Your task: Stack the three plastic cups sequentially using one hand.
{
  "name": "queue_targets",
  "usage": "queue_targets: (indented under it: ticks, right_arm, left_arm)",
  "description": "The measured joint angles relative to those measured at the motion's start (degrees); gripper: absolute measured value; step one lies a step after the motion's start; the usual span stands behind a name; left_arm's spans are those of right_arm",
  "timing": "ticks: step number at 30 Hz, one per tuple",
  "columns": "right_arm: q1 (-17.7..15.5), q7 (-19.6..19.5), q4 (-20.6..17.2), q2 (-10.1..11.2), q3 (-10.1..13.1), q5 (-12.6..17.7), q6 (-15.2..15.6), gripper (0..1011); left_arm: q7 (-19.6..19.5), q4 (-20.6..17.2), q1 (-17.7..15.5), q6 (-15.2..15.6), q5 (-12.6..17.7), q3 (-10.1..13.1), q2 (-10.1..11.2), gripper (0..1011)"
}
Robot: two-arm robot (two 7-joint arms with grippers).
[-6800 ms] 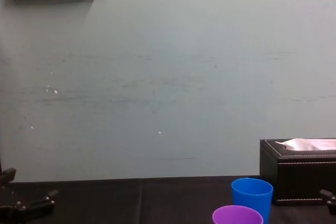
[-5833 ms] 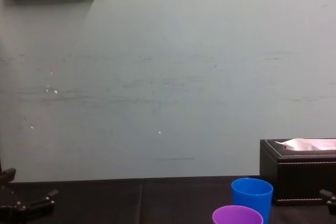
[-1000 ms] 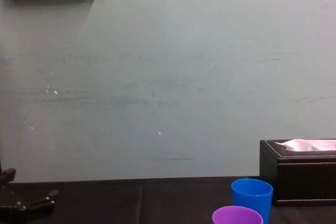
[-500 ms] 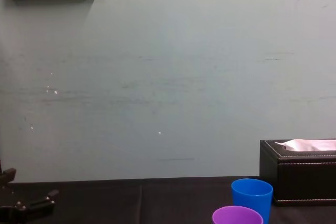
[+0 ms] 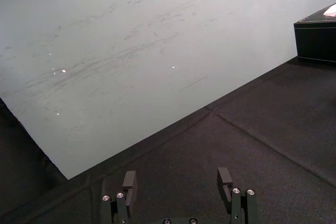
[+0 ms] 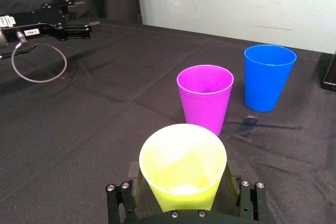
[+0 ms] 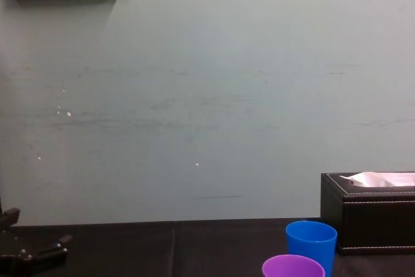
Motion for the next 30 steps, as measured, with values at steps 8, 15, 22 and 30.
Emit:
queue_targets:
  ticks: [8,15,22,30]
  right_arm:
    - [0.0,0.0,-0.1,0.1,0.0,0.2,0.1,872]
    - [-0.1,0.0,-0.2,0.1,0.1,0.3,0.2,757]
    - [0.1,0.4,-1.3,0.0,0.9,0.9,0.6,734]
    - [3.4,1.3,-5.0,1.0,2.9,3.9,5.6,734]
  left_arm:
    - [0.0,0.0,0.0,0.0,0.0,0.0,0.0,1000]
    - [0.0,0.0,0.0,0.0,0.0,0.0,0.0,1000]
    - [0.0,0.0,0.0,0.0,0.0,0.0,0.0,1000]
    - [0.0,0.0,0.0,0.0,0.0,0.0,0.0,1000]
